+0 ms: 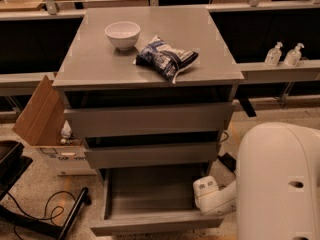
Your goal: Open bottom drawer
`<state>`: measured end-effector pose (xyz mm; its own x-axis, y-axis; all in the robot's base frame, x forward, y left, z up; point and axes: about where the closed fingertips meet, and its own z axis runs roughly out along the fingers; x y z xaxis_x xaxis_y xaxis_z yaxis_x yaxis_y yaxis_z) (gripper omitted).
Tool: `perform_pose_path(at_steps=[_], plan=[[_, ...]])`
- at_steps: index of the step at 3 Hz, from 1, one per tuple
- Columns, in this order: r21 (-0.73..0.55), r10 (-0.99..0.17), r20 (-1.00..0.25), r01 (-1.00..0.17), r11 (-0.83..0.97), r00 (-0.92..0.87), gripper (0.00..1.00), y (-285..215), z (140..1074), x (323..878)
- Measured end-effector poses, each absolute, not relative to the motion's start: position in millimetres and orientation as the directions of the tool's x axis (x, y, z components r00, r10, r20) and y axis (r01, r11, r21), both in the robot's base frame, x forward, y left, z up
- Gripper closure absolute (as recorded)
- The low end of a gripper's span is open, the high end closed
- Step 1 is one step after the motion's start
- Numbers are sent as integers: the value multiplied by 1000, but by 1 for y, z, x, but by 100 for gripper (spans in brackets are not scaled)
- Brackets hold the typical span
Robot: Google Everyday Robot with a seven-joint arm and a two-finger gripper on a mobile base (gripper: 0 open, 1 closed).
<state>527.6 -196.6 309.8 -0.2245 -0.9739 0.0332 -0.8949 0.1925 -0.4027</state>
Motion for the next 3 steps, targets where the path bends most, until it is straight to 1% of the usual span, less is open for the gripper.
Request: perform_pose_path(at_steps=[1, 2, 3], plan=[[-401, -974, 34, -896, 193, -225, 100, -197, 310, 526], [-405, -976, 2, -892, 200, -219, 100, -189, 301, 536], [-420, -978, -64, -884, 205, -196, 100, -186, 292, 555]])
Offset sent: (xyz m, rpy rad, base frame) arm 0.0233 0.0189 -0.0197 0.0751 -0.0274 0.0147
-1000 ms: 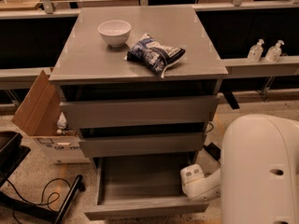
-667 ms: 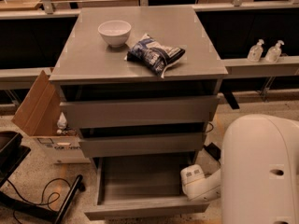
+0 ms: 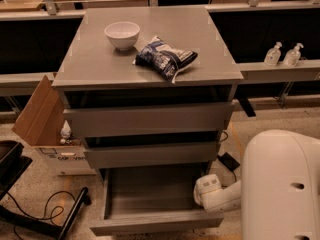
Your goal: Open bottom drawer
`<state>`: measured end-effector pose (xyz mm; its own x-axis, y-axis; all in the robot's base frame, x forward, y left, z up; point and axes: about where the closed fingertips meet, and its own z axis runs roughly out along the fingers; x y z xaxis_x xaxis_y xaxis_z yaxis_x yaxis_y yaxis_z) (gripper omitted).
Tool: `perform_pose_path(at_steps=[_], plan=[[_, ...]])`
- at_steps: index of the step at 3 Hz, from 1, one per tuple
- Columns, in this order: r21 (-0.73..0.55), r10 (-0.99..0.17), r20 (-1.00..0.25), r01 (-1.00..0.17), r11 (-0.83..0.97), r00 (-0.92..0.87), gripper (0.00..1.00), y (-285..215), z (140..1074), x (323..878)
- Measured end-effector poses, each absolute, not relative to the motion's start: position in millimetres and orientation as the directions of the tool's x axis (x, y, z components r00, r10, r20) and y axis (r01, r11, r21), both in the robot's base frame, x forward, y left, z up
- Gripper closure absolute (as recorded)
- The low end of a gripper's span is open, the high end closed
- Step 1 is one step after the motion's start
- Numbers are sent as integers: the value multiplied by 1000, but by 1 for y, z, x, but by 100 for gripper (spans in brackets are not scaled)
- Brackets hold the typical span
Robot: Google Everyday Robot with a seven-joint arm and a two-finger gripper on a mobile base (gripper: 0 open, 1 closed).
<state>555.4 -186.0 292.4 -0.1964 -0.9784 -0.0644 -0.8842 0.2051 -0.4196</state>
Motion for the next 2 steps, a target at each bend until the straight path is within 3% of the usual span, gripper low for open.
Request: perform_pose_path(at_steps=[2], plan=[[-387, -974, -184, -901, 196, -133, 100, -153, 246, 613]])
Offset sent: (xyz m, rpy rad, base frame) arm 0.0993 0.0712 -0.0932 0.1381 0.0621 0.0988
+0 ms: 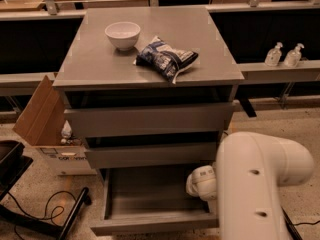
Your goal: Open bottom drawer
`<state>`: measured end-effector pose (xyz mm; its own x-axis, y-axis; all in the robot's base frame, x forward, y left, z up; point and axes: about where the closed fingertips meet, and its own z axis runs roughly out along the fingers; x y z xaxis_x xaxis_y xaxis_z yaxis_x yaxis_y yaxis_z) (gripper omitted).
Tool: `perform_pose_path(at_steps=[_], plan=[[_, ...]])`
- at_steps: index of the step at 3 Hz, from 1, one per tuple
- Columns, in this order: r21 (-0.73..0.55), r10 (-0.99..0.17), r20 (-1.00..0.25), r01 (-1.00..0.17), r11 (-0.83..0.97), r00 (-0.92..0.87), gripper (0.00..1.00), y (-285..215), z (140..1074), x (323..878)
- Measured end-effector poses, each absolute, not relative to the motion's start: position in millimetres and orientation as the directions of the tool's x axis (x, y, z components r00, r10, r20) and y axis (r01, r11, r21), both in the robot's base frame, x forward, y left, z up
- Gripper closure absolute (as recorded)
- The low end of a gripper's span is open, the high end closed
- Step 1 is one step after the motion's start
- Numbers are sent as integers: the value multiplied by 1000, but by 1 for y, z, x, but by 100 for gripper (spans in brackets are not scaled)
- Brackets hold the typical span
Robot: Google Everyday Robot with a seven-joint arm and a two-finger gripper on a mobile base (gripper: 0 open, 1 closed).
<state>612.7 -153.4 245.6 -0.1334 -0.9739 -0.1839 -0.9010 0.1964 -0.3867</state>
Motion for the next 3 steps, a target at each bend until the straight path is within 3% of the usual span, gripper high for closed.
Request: perform_pose_path(at_steps=[1, 3], plan=[[-333, -969, -194, -919, 210, -151, 100, -141, 202, 624], [-222, -957, -208, -943, 247, -201, 100, -137, 142, 570]])
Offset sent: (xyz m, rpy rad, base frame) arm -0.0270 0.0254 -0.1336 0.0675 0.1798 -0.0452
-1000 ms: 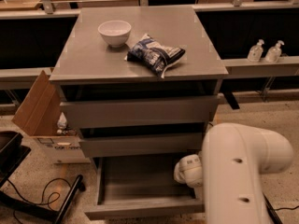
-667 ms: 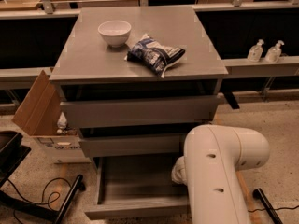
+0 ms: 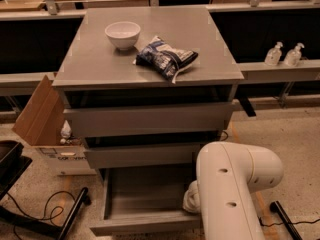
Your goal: Open bottom drawer
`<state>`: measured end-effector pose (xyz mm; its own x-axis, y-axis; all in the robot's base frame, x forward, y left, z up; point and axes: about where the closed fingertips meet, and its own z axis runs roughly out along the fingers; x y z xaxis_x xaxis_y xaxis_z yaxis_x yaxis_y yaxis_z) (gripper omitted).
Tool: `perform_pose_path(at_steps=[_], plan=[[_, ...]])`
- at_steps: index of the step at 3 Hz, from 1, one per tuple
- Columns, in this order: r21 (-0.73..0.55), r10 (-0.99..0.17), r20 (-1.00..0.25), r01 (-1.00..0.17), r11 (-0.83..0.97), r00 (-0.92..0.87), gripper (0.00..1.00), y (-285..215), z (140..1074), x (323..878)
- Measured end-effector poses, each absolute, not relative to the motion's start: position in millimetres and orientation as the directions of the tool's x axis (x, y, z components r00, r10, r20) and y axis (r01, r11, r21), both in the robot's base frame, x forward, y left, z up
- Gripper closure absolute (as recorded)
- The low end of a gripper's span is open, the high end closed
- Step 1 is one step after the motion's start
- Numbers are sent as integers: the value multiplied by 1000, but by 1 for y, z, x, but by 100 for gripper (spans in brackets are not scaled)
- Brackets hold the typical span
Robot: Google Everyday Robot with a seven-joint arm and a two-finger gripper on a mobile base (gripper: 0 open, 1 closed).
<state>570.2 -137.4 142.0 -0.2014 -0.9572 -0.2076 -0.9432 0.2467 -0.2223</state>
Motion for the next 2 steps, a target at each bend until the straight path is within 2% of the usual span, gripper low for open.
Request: perform_pose_path(at_steps=[1, 2], plan=[[-144, -952, -225, -959, 244, -208, 100, -138, 142, 516], [-142, -952, -225, -959, 244, -208, 100, -137, 142, 516]])
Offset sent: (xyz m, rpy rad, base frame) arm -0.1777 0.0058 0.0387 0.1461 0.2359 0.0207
